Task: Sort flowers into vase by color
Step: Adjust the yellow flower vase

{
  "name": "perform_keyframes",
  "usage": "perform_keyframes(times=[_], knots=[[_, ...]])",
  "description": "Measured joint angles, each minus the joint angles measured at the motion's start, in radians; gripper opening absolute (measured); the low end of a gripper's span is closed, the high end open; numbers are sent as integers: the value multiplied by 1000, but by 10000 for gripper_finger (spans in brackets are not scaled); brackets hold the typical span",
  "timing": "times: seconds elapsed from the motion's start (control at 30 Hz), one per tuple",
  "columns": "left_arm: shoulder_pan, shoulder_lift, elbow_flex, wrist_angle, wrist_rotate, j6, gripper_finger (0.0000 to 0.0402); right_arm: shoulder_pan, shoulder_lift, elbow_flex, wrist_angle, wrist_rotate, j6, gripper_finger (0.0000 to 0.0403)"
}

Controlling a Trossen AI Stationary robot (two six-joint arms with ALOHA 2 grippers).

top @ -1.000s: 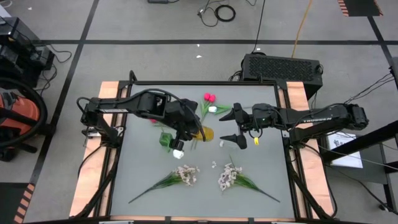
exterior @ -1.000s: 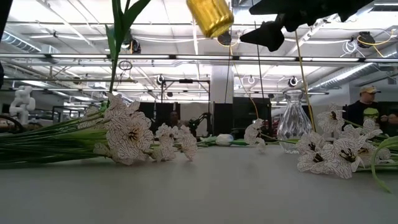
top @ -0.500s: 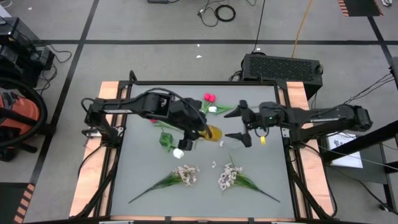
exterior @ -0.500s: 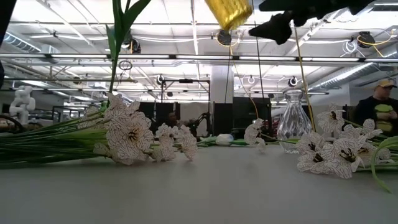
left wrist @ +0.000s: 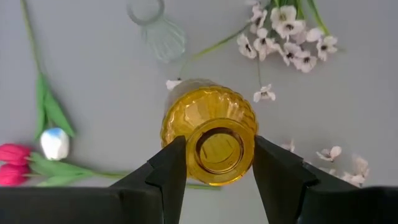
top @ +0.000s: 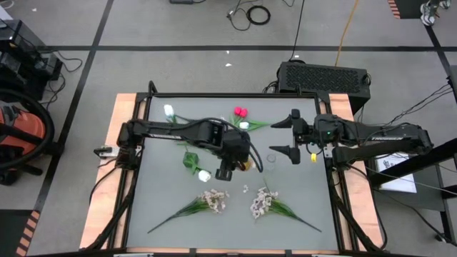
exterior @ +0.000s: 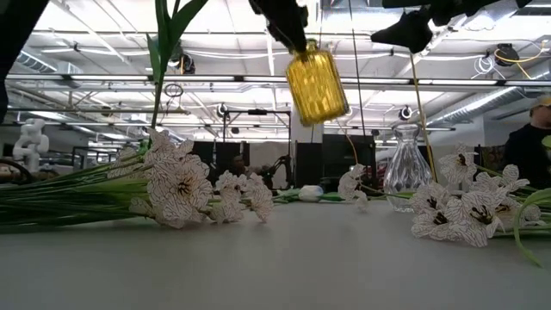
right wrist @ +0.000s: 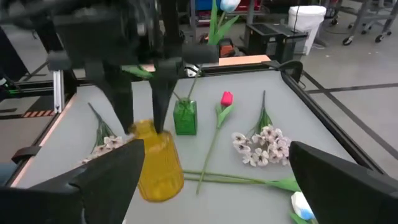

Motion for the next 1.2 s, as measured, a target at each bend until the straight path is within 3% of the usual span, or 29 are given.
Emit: perform_keyframes(times=[0.47,0.6,0.8,1.03,1.2], knots=[[31,73,-1,-23,27,47,166,0,79,0,24,-3,-28,391],[42,71,-1,-15,27,50,166,2,103,1,41,-50,3,391],[46,70,-28,-12,27,71,166,69,192,-30,34,-80,5,391],[44,71,-33,-16,27,74,166,112,308,-183,380,-20,43,380],[44,82,-32,0,27,79,166,134,405,-202,512,61,17,378]])
